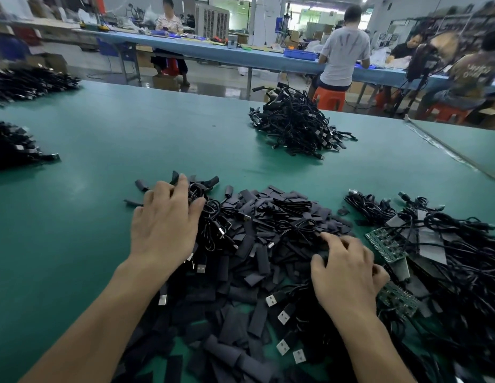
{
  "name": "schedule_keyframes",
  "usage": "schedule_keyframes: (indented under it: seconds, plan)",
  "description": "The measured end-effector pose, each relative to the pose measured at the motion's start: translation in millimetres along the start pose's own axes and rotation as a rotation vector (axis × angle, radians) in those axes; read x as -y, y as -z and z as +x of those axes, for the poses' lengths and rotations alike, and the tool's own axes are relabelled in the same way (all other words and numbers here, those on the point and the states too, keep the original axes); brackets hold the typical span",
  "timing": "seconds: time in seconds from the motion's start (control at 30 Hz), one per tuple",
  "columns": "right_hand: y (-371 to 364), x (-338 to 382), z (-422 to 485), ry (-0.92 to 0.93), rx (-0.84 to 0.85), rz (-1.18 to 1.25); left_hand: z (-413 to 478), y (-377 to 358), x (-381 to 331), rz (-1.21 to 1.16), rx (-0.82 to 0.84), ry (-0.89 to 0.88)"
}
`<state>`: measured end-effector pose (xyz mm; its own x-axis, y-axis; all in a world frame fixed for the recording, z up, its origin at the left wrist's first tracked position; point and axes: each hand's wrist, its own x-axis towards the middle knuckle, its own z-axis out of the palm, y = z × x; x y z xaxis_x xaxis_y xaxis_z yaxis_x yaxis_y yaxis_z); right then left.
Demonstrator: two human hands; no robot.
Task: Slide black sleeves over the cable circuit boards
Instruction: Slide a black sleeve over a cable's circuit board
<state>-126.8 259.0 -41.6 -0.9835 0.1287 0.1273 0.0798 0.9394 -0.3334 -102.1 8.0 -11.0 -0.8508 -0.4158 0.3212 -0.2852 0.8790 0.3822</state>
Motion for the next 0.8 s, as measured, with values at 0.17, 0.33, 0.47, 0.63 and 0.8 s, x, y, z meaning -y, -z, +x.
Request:
schedule_keyframes:
  seconds: [0.17,0.33,0.47,0.63,0.8]
  plan:
    - [5,-7,4,-0.101,0.042,-0.117,14,10,8,-0.267,-0.297,0.061]
    - [4,-5,2,0.035,-0.089,-0.005,23,9,14,-0.126,-0.051,0.194]
    - [4,-4,4,0.196,-0.205,0.206,8,2,3,-0.011,-0.027,0.126]
    - [4,-5,5,0.386,-0.436,0.464,-26,0,-33,-0.23,-0.301,-0.43]
    - [5,-4,6,0.586,-0.618,0.664,-66,-19,-78,-0.614,0.305,-0.397]
